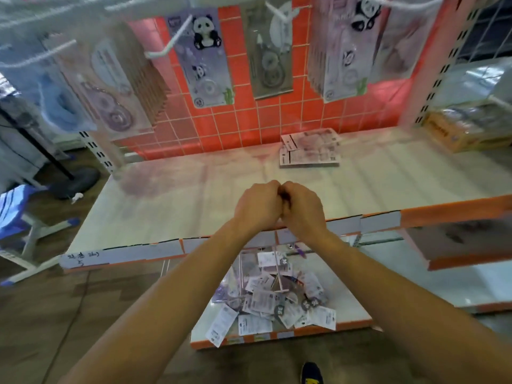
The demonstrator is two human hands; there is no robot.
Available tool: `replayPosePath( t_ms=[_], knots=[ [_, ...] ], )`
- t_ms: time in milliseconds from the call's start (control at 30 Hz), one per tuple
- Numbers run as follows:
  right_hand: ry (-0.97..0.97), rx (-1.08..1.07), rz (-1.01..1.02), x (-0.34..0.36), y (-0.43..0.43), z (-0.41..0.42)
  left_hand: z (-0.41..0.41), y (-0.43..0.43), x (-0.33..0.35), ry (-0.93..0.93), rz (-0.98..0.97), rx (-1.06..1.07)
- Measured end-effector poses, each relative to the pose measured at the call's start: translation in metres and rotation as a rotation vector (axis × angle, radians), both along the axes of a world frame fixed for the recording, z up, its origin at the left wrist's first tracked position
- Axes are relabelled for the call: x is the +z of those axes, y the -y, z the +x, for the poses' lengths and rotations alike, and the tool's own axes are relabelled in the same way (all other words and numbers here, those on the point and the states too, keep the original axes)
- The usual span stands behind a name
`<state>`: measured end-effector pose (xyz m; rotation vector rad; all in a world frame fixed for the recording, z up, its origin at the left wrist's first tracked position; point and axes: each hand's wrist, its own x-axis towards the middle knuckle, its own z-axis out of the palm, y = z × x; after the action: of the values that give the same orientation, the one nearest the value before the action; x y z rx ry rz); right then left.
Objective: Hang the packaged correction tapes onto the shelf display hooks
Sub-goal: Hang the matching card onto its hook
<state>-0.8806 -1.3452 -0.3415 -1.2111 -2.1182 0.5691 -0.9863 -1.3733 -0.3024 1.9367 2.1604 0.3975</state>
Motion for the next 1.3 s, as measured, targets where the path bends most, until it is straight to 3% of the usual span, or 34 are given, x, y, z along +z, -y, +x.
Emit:
replayPosePath(
  t_ms=[400,667,767,967,1133,1300],
  knots=[
    [0.136,-0.039,0.103,-0.032,-0.104,0.038,0.024,-0.083,-0.040,-0.063,-0.069,0.011],
    [0.339,-0.079,0.120,-0.039,-0.142,0.032,0.011,-0.097,-0.046,-0.004,-0.096,0.107],
    [0.323,-0.117,0.074,-0.042,-0.147,0.030,0.001,-0.108,-0.043,0.006,-0.101,0.110],
    [0.306,-0.168,0.169,-0.039,-0.152,0.029,-0.008,-0.113,-0.046,-0.001,-0.173,0.111],
    [0.348,-0.190,0.240,-0.044,-0.146,0.028,-0.009,-0.106,-0.051,0.027,-0.102,0.120],
    [0.301,-0.153,0.272,-0.043,-0.135,0.031,-0.009,-0.095,-0.063,0.182,0.044,0.139]
  ],
)
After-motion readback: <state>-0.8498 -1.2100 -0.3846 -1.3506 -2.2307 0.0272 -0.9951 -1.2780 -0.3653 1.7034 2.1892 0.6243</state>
